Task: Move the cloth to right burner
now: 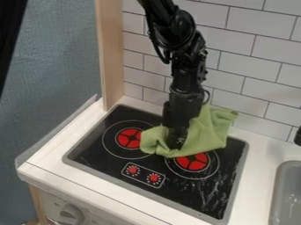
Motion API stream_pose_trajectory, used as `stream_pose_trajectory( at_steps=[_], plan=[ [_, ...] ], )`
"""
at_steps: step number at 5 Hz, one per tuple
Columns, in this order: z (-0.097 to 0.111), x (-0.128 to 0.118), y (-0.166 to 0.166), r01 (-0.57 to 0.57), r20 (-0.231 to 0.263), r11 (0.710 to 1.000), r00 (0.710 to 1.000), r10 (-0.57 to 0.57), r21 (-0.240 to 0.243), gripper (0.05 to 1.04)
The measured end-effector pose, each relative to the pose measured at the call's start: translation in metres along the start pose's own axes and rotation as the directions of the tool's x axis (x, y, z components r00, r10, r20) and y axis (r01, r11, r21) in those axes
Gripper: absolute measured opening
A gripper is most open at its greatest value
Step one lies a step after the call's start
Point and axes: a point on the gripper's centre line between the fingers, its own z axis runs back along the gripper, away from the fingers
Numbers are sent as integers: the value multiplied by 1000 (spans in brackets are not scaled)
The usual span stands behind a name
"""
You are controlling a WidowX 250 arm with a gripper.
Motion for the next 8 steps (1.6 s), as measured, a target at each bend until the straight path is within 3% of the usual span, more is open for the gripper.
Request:
stream_pose_trajectory(
  at_steps=[4, 8],
  plan=[
    [-8, -3, -50, 57, -30, 998, 998, -57, -14, 999],
    [-4, -20, -119, 105, -35, 990, 994, -108, -89, 999]
  ],
)
